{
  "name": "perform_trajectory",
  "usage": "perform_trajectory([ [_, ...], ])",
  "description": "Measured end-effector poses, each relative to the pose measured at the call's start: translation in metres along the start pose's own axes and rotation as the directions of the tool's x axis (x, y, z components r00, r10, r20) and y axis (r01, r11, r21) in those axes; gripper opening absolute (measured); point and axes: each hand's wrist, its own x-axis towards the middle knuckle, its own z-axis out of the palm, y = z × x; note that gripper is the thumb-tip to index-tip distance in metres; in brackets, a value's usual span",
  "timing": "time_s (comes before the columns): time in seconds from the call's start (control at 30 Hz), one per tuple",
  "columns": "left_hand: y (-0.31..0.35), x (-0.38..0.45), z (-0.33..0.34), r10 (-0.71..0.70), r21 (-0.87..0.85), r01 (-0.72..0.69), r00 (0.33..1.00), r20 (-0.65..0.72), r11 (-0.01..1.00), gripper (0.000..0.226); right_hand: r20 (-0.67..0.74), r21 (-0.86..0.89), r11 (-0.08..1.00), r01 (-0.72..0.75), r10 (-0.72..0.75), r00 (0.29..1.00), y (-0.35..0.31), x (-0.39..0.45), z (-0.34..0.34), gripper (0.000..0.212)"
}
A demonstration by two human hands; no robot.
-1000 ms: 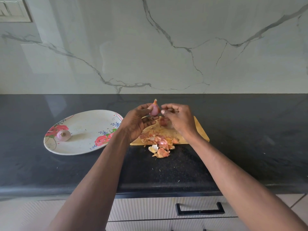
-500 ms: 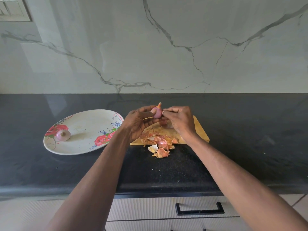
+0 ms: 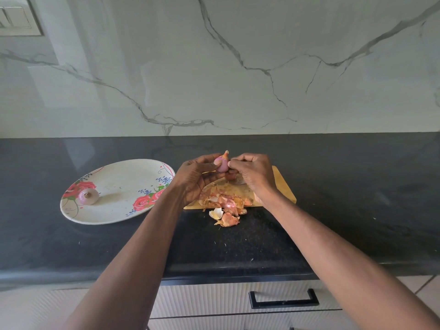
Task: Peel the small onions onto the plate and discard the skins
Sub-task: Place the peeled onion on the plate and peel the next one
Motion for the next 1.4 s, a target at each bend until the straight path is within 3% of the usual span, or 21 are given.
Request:
perform_trajectory([
  [0.33,0.003,0.0,-0.002,0.0,-0.021,0.0,1.0,-0.009,1.0,0.018,0.035,0.106,0.993,-0.048,0.045,0.998,0.001,0.001,0.001,0.012],
  [0.5,0.0,0.001,-0.001,0.007,-0.006,-0.007,1.0,-0.006,1.0,0.021,-0.001,0.09,0.989,-0.114,0.115,0.993,0.003,0.004,0.002,0.003],
  [0.63,-0.001,0.002,-0.002,-0.018,0.008,0.018,1.0,0.025,1.0,0.033,-0.041,0.054,0.995,-0.081,0.083,0.996,0.006,0.005,0.002,0.014],
  [0.7,-0.001,0.003,-0.003,-0.018,0.004,0.018,1.0,0.008,1.0,0.028,-0.024,0.063,0.996,-0.068,0.07,0.997,0.006,0.005,0.002,0.017],
  [0.77,0.0,0.004,-0.005,-0.004,-0.009,0.004,1.0,-0.02,1.0,0.018,-0.002,0.059,0.998,-0.004,0.004,1.0,0.006,0.006,0.001,0.019],
  [0.87,0.0,0.008,-0.008,0.005,0.011,-0.004,0.999,-0.053,1.0,0.021,0.048,-0.129,0.963,0.239,-0.234,0.971,0.01,0.01,-0.001,0.022],
  [0.93,0.0,0.008,-0.01,0.002,0.029,-0.001,0.998,-0.063,1.0,0.025,0.112,-0.182,0.929,0.321,-0.305,0.946,0.012,0.01,-0.001,0.024],
  [1.4,0.0,0.01,-0.013,-0.045,0.111,0.054,0.996,-0.077,0.992,0.025,0.196,-0.282,0.873,0.398,-0.353,0.915,0.015,0.011,-0.001,0.01],
])
